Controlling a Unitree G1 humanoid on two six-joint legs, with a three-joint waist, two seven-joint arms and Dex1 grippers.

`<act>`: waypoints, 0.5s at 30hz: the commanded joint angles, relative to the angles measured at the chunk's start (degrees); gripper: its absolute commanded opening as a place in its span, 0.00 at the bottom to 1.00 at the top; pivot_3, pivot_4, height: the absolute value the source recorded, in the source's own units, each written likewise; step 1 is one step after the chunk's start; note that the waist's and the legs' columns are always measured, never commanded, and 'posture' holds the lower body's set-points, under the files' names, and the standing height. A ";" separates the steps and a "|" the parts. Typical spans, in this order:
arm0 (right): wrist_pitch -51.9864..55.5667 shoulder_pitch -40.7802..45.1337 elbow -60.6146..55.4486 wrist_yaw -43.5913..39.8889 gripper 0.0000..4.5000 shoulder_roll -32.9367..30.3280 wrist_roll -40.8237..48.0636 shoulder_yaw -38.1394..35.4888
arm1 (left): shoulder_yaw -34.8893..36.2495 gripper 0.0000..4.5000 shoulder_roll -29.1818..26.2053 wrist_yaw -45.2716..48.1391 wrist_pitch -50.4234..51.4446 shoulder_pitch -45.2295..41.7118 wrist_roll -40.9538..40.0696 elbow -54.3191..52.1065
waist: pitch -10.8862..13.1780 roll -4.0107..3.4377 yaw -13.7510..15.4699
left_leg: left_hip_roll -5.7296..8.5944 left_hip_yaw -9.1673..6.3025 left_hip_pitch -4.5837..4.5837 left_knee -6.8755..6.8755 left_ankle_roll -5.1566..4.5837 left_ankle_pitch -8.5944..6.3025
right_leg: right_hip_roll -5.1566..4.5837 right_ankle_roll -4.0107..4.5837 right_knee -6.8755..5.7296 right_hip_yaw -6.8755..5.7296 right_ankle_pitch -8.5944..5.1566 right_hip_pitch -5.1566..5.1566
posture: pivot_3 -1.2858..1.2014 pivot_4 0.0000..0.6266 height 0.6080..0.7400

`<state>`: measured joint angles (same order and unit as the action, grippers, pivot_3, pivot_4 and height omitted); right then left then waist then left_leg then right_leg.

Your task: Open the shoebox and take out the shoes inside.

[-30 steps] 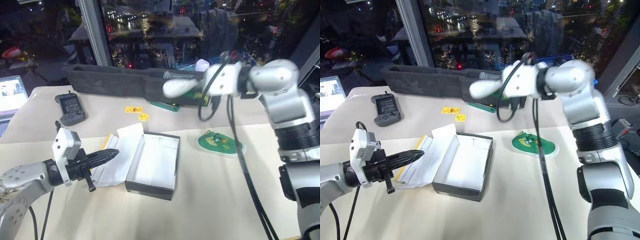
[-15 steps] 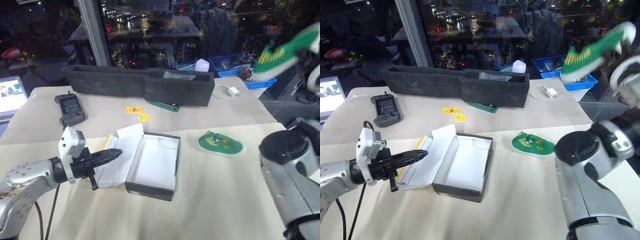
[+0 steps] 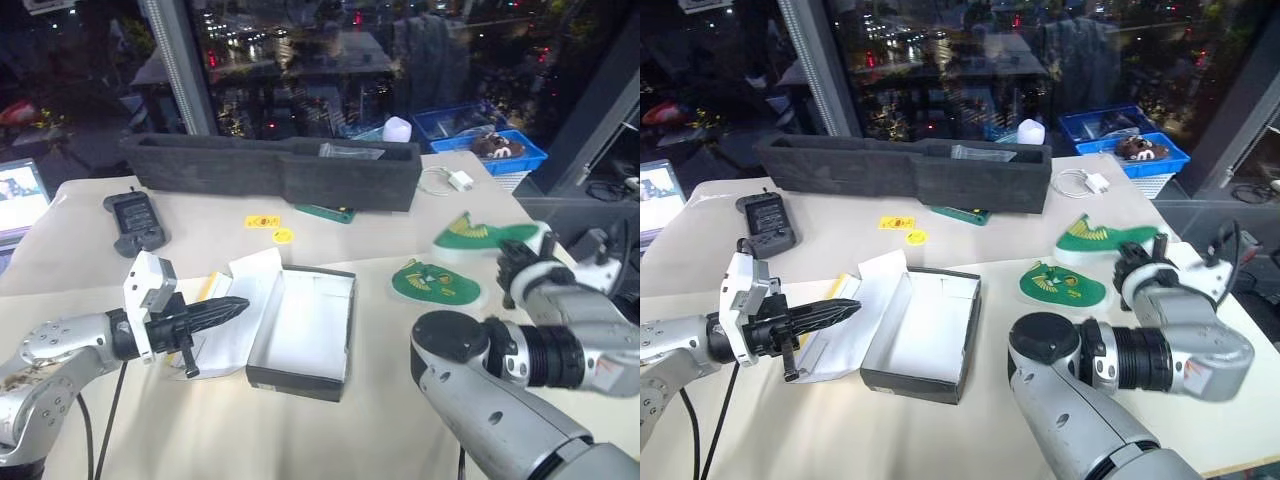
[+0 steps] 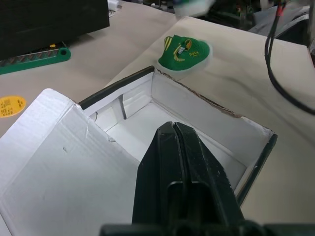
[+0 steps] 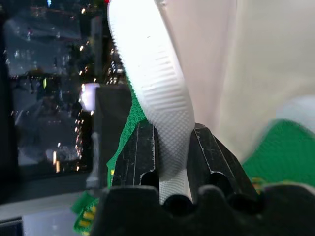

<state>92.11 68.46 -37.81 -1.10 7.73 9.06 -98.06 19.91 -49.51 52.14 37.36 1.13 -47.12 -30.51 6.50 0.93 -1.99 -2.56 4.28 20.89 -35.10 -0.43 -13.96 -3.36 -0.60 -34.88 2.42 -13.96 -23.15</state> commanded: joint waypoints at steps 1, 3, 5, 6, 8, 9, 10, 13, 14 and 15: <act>0.39 -7.91 -10.64 -3.01 0.10 14.03 6.80 1.53 | 1.10 0.00 -0.55 0.71 -1.00 -0.23 0.08 -0.47 | -0.01 0.00 -0.24 | 0.01 -0.03 0.08 0.00 0.00 0.00 | 0.00 0.00 0.01 0.01 0.00 -0.03 | 0.52 0.24 1.00; 0.39 -10.07 -12.63 -3.06 0.10 16.42 8.50 1.12 | 1.01 0.00 -0.53 0.85 -0.89 -0.19 0.03 -0.55 | -0.06 0.08 -0.40 | 0.05 -0.22 0.05 0.01 0.00 0.00 | 0.04 -0.01 0.03 0.00 0.00 0.04 | 0.52 0.24 1.00; 0.39 -14.66 -14.05 -3.42 0.10 20.74 11.56 3.61 | 0.92 0.00 -0.50 0.90 -0.77 -0.19 -0.03 -0.62 | -0.08 0.10 -0.75 | 0.05 -0.40 -0.02 0.01 0.00 0.00 | 0.06 0.00 0.04 0.01 -0.01 0.07 | 0.52 0.24 1.00; 0.39 -17.22 -14.52 -3.50 0.10 23.15 12.76 4.99 | 0.81 0.00 -0.48 0.91 -0.77 -0.24 0.01 -0.61 | -0.09 0.13 -0.72 | 0.07 -0.41 -0.08 0.03 -0.01 0.00 | 0.06 0.00 0.02 0.10 -0.01 0.09 | 0.52 0.24 1.00; 0.39 -22.86 -14.25 -3.14 0.10 27.35 16.11 6.82 | 0.55 0.00 -0.44 0.93 -0.78 -0.41 0.13 -0.58 | -0.10 0.17 -0.68 | 0.06 -0.45 -0.26 0.06 -0.01 0.00 | 0.06 0.04 0.05 0.05 -0.05 0.25 | 0.52 0.24 1.00; 0.39 -25.83 -13.85 -2.68 0.10 28.85 17.74 7.95 | 0.44 0.00 -0.44 0.94 -0.80 -0.55 0.18 -0.51 | -0.09 0.16 -0.65 | 0.07 -0.45 -0.29 0.07 -0.01 0.00 | 0.05 0.04 0.05 0.05 -0.06 0.29 | 0.52 0.24 1.00; 0.39 -29.90 -13.27 -2.01 0.10 29.63 19.39 10.57 | 0.34 0.00 -0.45 0.91 -0.73 -0.77 0.15 -0.42 | -0.09 0.17 -0.66 | 0.07 -0.44 -0.32 0.07 -0.01 0.00 | 0.03 0.03 0.03 0.08 -0.06 0.29 | 0.52 0.24 1.00; 0.39 -39.57 -9.22 0.67 0.10 27.53 27.06 16.43 | -0.07 0.00 -0.50 1.00 -0.68 -1.49 0.21 0.08 | -0.04 0.31 -0.64 | 0.05 -0.48 -0.61 0.18 -0.02 -0.01 | 0.05 0.05 0.16 0.03 -0.11 0.63 | 0.52 0.24 1.00; 0.39 -42.78 -7.44 1.77 0.10 25.90 29.84 18.77 | -0.28 0.00 -0.49 1.10 -0.75 -1.66 0.35 0.27 | -0.03 0.30 -0.63 | -0.03 -0.53 -0.67 0.18 -0.02 -0.01 | 0.04 0.07 0.18 -0.01 -0.16 0.76 | 0.52 0.24 1.00; 0.39 -45.06 -5.51 3.09 0.10 24.78 32.89 20.45 | -0.55 0.00 -0.48 1.26 -0.90 -1.78 0.53 0.41 | -0.04 0.31 -0.66 | -0.01 -0.50 -0.67 0.20 -0.01 -0.01 | 0.00 0.05 0.21 0.03 -0.17 0.74 | 0.52 0.24 1.00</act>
<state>92.10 26.72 -45.34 0.29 7.07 35.72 -80.95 19.11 -49.51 52.91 37.40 0.29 -47.02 -30.28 6.46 1.24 -2.65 -2.60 3.76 20.23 -34.90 -0.44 -13.97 -3.36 -0.55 -34.67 2.44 -14.14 -22.41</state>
